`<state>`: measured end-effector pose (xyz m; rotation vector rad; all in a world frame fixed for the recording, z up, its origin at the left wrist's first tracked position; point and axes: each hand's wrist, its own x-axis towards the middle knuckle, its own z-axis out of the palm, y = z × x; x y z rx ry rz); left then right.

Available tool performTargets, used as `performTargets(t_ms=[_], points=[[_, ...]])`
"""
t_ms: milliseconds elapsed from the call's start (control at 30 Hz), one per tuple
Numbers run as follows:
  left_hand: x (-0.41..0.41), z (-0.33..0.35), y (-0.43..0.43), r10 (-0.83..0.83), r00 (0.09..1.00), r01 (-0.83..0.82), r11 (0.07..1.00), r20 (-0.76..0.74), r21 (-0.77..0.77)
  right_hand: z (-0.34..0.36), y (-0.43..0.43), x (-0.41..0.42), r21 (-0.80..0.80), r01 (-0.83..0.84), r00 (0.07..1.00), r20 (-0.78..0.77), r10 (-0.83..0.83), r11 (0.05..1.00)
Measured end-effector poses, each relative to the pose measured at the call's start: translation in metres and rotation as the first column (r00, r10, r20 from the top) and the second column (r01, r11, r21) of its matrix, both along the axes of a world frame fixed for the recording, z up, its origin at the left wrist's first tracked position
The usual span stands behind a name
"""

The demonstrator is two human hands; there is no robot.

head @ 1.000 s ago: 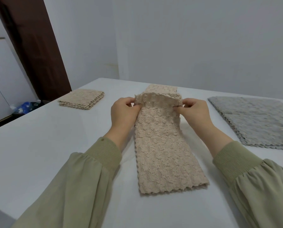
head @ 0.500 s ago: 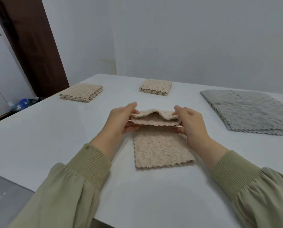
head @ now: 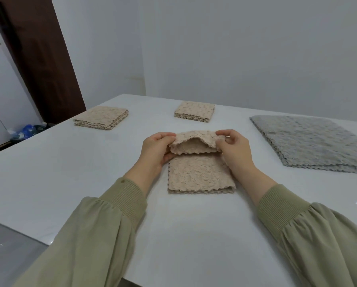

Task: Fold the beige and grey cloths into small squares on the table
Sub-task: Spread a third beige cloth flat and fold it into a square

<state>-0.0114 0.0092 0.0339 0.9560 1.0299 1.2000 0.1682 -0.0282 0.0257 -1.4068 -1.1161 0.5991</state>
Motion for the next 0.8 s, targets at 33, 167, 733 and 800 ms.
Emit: performTargets(t_ms=[33, 167, 733, 800], points=[[-0.003, -0.001, -0.001, -0.003, 1.000, 0.003, 1.000, -0.016, -0.014, -0.002, -0.002, 0.001, -0.015, 0.007, 1.000, -0.021, -0.007, 1.000], [-0.013, 0.000, -0.010, -0.087, 0.992, 0.084, 0.996, -0.088, -0.033, -0.005, -0.016, 0.005, -0.011, 0.029, 0.989, -0.148, -0.030, 1.000], [-0.035, 0.004, -0.040, -0.361, 0.833, 0.366, 0.928, -0.420, -0.071, -0.010, -0.065, 0.002, -0.046, 0.056, 0.979, 0.199, -0.046, 0.997], [-0.035, 0.004, -0.040, -0.377, 0.813, 0.384, 0.920, -0.444, -0.077, -0.010, -0.064, 0.002, -0.065, 0.070, 0.967, 0.251, -0.051, 0.995]])
